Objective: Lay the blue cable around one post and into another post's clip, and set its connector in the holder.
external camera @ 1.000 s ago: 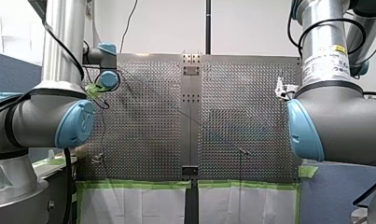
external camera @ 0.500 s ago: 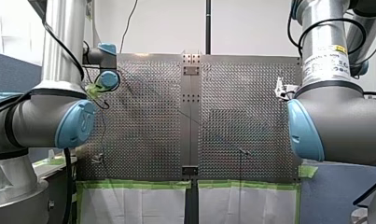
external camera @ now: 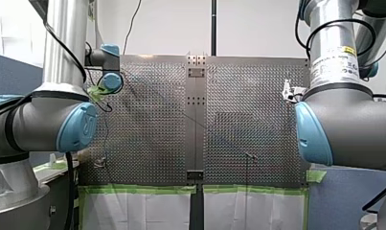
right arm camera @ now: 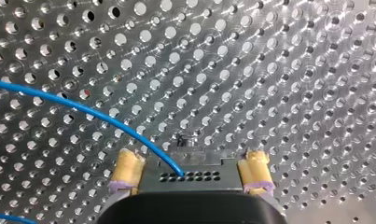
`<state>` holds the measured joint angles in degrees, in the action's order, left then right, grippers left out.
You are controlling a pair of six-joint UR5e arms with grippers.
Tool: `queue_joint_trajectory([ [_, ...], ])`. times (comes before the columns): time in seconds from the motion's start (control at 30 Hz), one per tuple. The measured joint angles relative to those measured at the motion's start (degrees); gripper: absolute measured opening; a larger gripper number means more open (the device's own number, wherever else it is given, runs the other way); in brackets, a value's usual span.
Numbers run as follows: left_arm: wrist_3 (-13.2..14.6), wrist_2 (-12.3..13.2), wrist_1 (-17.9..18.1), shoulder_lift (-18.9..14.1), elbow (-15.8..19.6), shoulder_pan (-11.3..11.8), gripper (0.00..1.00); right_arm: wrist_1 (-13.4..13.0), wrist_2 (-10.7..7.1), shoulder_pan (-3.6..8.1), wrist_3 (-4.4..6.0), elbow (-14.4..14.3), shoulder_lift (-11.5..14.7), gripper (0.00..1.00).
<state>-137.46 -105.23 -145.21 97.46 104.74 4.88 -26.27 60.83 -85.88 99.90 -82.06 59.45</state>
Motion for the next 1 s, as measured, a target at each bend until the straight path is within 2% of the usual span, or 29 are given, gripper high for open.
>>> queue_joint_trajectory([
  [0.53,0.0,0.2,0.0,0.0,0.0,0.0,1.0,-0.8,0.0,0.13,0.39,0.0,0.0,0.87],
  [0.67,0.0,0.3,0.0,0.0,0.0,0.0,1.0,2.1,0.02,0.1,0.32,0.1,0.3,0.87],
  [1.0,0.0,0.3,0.0,0.0,0.0,0.0,1.0,2.2,0.0,0.03,0.31,0.0,0.1,0.87],
])
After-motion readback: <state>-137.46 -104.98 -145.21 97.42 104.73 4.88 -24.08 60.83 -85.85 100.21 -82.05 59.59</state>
